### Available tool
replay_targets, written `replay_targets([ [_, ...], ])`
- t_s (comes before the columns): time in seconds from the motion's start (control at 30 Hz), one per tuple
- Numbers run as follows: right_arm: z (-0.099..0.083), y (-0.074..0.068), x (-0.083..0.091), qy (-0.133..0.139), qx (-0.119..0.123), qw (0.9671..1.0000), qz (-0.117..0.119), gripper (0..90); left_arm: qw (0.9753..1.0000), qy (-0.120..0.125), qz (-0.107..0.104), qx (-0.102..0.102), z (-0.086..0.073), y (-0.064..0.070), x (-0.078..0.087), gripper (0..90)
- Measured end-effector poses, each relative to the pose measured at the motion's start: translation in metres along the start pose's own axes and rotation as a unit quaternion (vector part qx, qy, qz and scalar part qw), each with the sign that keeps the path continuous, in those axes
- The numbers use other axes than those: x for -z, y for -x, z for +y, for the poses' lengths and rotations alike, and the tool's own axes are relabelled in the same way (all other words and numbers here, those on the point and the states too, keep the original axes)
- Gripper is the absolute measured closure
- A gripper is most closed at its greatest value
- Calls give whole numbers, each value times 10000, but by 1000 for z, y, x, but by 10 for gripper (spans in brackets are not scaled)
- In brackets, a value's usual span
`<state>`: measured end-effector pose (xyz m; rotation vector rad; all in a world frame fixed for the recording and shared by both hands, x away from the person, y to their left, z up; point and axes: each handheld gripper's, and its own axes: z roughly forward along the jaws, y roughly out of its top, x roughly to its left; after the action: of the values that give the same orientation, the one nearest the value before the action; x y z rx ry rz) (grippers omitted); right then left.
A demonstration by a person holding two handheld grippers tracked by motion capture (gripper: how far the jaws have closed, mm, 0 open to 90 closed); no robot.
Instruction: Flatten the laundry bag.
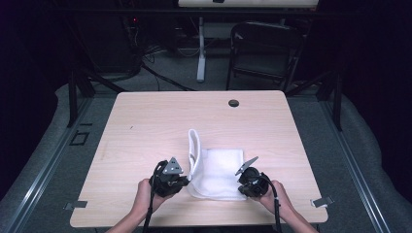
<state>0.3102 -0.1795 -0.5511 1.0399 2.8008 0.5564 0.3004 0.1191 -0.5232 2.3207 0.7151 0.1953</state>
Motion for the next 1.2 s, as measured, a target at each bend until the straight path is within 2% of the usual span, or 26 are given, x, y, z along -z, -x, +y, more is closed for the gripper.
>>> replay_targets([
  [0.13,-1,3,0,23,-25,10000,-15,900,9999,-116,-35,-33,-1,1,-1,859],
  [0.17,-2,3,0,63,-55,10000,41,900,9999,-128,-28,-30,-2,1,-1,859],
  [0.3,-3,7,1,80,-53,9999,73,900,9998,-158,-64,72,-4,0,-1,857],
  [0.43,-4,9,2,21,-22,10000,54,900,9994,-301,-102,101,-6,-2,-2,845],
  [0.53,-4,10,2,-12,6,10000,20,900,9987,-428,-163,212,-10,-4,0,826],
  [0.6,-5,11,3,-18,-14,10000,7,900,9983,-503,-182,250,-13,-7,3,776],
  [0.7,-4,13,3,-61,-5,10000,45,900,9965,-677,-239,427,-20,-15,10,612],
  [0.77,-5,13,3,-5,-68,9999,78,900,9956,-684,-236,602,-25,-19,15,536],
  [0.87,-4,15,3,-83,-33,9999,61,900,9935,-829,-145,764,-37,-29,23,434],
  [0.97,-4,16,4,-100,-24,9999,49,900,9926,-853,-56,865,-44,-32,28,358],
  [1.0,-4,16,3,-61,-56,10000,50,900,9922,-806,58,944,-48,-35,36,342],
  [1.03,-4,17,4,-76,-64,9999,57,900,9920,-764,84,999,-49,-36,39,319],
  [1.07,-5,16,3,21,-162,9998,91,900,9924,-676,154,1021,-49,-37,43,306],
  [1.13,-4,19,6,-100,-57,9999,73,878,9928,-475,299,1060,-47,-36,49,286],
  [1.2,-4,19,9,-52,-41,10000,53,835,9939,-362,360,975,-41,-34,51,277],
])
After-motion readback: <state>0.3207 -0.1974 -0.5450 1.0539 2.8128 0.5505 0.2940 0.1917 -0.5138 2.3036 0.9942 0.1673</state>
